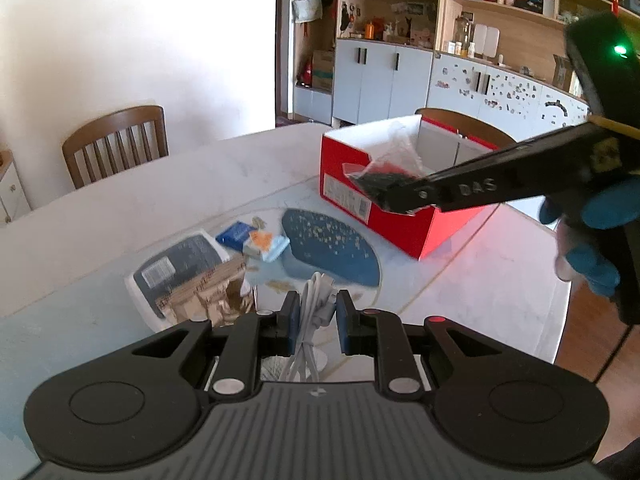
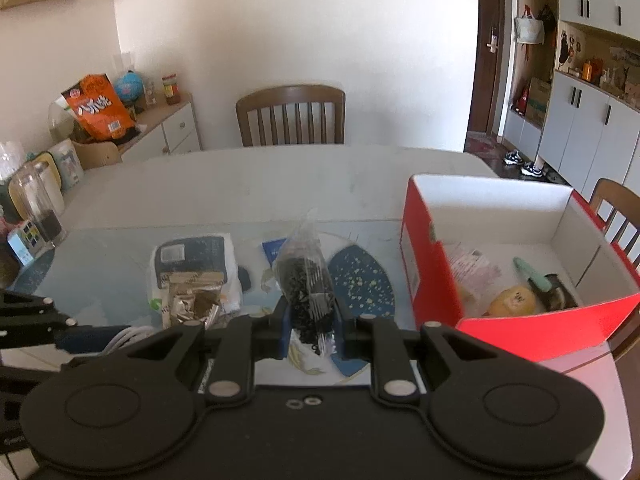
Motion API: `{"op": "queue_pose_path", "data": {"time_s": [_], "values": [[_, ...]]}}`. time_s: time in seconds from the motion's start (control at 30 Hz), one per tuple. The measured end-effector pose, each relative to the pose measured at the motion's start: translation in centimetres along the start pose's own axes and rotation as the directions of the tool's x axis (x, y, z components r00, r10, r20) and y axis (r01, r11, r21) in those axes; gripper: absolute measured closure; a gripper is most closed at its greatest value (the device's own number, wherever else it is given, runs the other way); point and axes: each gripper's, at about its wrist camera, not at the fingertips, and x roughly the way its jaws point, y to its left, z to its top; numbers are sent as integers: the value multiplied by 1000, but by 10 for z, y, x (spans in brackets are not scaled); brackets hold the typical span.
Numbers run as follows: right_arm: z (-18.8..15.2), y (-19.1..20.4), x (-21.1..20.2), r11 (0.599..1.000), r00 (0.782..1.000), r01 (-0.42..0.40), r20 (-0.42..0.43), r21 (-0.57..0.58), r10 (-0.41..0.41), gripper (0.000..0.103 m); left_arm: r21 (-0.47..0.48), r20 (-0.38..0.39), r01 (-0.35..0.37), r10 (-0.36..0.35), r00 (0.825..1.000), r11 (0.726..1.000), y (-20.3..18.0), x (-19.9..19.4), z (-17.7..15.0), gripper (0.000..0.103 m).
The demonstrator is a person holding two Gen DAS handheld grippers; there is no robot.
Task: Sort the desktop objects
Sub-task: 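Carry the white cable and dark clear bag with both tools over the red box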
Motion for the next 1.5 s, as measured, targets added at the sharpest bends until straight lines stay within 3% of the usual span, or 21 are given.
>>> {"op": "queue_pose_path", "data": {"time_s": [0.3, 0.67, 1.07, 1.5], "values": [[15, -16, -35, 1000, 999, 4, 40, 7, -4, 83, 11, 54, -12, 12, 998, 1000, -8, -9, 38, 85], [18, -48, -48, 1000, 998, 18, 52, 19, -19, 83, 25, 77, -6, 4, 997, 1000, -25, 6, 80, 85], [26, -104, -39, 1000, 999, 25, 47, 17, -26, 83, 42, 85, 3, -7, 996, 999, -63, 54, 123, 85], [36, -180, -23, 999, 999, 43, 22, 22, -43, 83, 66, 16, 41, -42, 999, 997, -112, 124, 160, 85]]}}
